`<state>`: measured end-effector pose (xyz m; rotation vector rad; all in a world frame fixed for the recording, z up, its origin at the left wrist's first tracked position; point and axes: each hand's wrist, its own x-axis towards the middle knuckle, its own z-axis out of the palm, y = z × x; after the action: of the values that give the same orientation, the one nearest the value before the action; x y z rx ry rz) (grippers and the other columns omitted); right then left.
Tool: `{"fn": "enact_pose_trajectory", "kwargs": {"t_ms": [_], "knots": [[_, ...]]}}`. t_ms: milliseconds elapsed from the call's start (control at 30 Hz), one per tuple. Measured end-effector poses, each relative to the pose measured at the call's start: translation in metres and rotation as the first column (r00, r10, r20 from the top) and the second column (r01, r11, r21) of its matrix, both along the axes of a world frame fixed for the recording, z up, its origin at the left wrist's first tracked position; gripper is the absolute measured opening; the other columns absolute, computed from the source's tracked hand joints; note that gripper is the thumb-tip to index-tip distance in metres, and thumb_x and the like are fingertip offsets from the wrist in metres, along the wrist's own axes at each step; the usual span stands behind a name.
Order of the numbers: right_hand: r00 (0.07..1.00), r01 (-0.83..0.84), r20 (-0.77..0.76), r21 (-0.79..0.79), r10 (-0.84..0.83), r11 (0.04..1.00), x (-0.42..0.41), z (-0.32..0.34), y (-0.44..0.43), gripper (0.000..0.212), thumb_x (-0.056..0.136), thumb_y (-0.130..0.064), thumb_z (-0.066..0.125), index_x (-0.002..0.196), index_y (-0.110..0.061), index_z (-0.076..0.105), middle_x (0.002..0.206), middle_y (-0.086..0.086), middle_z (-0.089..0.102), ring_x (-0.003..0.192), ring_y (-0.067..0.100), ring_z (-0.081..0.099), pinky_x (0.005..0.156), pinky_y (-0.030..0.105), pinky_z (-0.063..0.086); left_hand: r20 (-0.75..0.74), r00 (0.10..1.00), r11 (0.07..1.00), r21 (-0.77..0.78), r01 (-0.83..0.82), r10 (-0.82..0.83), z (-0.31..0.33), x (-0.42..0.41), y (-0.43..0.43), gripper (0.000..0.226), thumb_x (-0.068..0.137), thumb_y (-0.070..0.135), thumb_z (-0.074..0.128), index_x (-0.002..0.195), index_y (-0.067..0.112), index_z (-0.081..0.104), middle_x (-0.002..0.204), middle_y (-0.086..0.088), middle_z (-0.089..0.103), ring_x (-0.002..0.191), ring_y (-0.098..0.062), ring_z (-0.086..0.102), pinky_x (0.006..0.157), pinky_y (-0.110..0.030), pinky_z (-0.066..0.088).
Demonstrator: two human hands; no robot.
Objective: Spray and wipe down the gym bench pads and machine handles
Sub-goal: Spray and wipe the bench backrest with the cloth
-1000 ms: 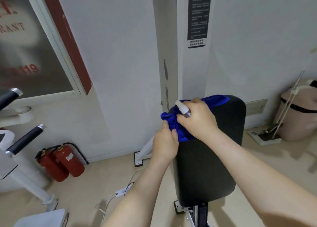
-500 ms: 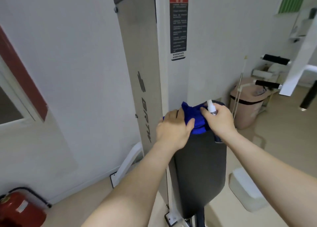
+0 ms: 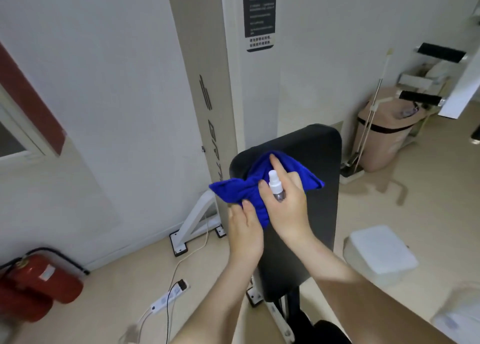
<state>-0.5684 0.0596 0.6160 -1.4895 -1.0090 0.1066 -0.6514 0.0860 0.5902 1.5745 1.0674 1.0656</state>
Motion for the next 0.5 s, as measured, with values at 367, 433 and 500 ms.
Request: {"fn": "enact_pose_trajectory", "kwargs": {"t_ms": [367, 433, 500], "knots": [[0.992, 0.124, -0.032, 0.074, -0.122, 0.990, 0.114, 0.013, 0.005, 0.053, 0.080, -0.017, 0.064, 0.132, -0.023, 0.061, 0.096, 0.001, 0.053, 0.088, -0.007, 0.056, 0.081, 0.003, 0.038, -0.659, 0.644, 0.581, 0.717, 0.384, 0.388, 0.089, 0.073, 0.029, 0.053, 0.084, 0.027, 0.035, 0.130, 0.013, 0.057, 0.121, -0.006, 0.066, 0.107, -0.027, 0.061, 0.110, -0.047, 0.031], [0.977, 0.126, -0.182, 0.090, -0.108, 0.988, 0.134, 0.004, 0.005, 0.056, 0.077, -0.017, 0.060, 0.131, -0.032, 0.059, 0.105, 0.006, 0.058, 0.094, 0.009, 0.061, 0.087, 0.017, 0.046, -0.722, 0.565, 0.548, 0.682, 0.484, 0.399, 0.087, 0.095, 0.030, 0.055, 0.085, 0.028, 0.036, 0.135, 0.012, 0.052, 0.123, -0.008, 0.064, 0.106, -0.028, 0.060, 0.107, -0.046, 0.033], [0.930, 0.138, -0.356, 0.101, -0.094, 0.985, 0.148, -0.007, 0.002, 0.048, 0.075, -0.019, 0.058, 0.118, -0.040, 0.063, 0.104, 0.012, 0.064, 0.085, 0.019, 0.061, 0.079, 0.036, 0.050, -0.734, 0.526, 0.490, 0.679, 0.547, 0.430, 0.086, 0.118, 0.031, 0.057, 0.087, 0.030, 0.038, 0.140, 0.011, 0.045, 0.130, -0.011, 0.058, 0.110, -0.030, 0.057, 0.104, -0.048, 0.034]]}}
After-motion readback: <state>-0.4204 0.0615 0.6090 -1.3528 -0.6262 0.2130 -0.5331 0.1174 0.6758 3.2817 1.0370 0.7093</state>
